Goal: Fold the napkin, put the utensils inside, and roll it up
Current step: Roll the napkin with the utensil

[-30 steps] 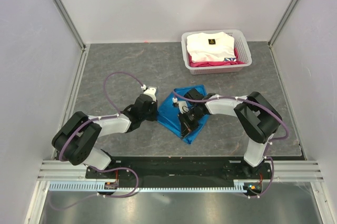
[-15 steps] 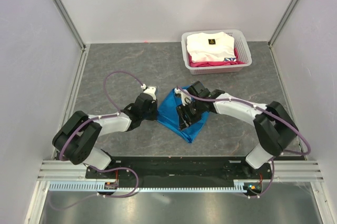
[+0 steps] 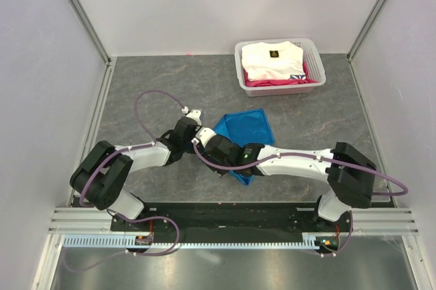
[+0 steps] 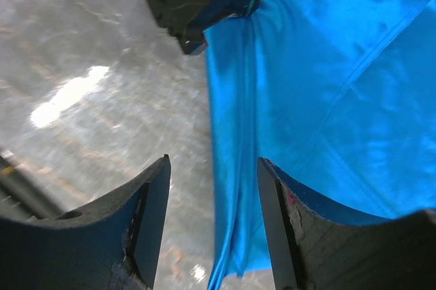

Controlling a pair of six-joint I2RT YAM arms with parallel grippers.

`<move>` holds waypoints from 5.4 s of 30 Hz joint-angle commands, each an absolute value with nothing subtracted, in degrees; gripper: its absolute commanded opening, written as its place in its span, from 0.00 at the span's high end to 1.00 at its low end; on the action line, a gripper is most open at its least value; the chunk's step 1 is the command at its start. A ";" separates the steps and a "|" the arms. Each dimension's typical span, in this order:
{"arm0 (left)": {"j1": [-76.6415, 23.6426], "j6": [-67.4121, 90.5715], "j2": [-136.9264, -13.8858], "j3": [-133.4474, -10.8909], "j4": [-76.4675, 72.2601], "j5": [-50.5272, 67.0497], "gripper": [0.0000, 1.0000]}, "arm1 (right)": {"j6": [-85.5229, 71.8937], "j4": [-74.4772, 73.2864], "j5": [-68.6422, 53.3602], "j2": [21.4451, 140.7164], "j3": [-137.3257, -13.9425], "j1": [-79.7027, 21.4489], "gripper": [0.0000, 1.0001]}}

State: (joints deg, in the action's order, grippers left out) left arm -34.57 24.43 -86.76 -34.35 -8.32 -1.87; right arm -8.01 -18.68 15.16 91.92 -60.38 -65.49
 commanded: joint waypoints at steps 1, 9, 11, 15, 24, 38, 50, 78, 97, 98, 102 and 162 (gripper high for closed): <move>-34.19 25.66 -89.47 -34.45 -2.81 -0.18 0.98 | -4.93 -12.66 21.54 95.70 -59.85 -65.92 0.40; -33.31 26.02 -89.47 -34.45 -2.81 2.11 0.98 | -3.96 -8.88 19.68 98.96 -58.53 -65.92 0.48; -33.22 26.19 -89.38 -34.37 -2.81 2.20 0.98 | -3.61 -8.70 19.86 99.84 -58.27 -65.92 0.49; -33.14 26.19 -89.39 -34.28 -2.81 2.55 0.98 | -3.25 -7.82 19.42 100.98 -57.66 -65.74 0.51; -32.96 25.93 -88.16 -33.05 -4.30 3.95 0.98 | -4.75 -7.56 18.02 103.27 -56.08 -62.41 0.52; -29.88 28.91 -79.20 -30.50 -4.49 7.30 0.69 | -7.20 -9.58 1.33 104.15 -52.65 -60.21 0.90; -29.09 31.29 -62.94 -21.98 -4.13 3.95 0.27 | -9.49 -11.16 -26.18 102.91 -54.57 -50.89 0.99; -29.09 35.95 -71.63 -19.25 -7.21 11.78 0.84 | -9.14 -17.23 -43.50 115.75 -64.86 -43.07 1.00; -29.09 33.22 -78.05 -25.05 1.58 11.60 0.98 | -8.70 -26.45 -20.23 88.52 -61.27 -44.47 0.43; -29.00 33.22 -78.05 -25.14 1.93 11.60 0.98 | -9.40 -26.98 -18.56 87.29 -60.56 -45.52 0.42; -29.09 33.14 -78.13 -25.40 2.11 11.51 0.98 | -12.91 -28.74 -17.14 82.36 -55.92 -47.28 0.42; -28.74 32.26 -81.04 -30.15 7.65 13.80 0.98 | -5.54 -14.33 10.98 90.96 -50.98 -66.09 0.41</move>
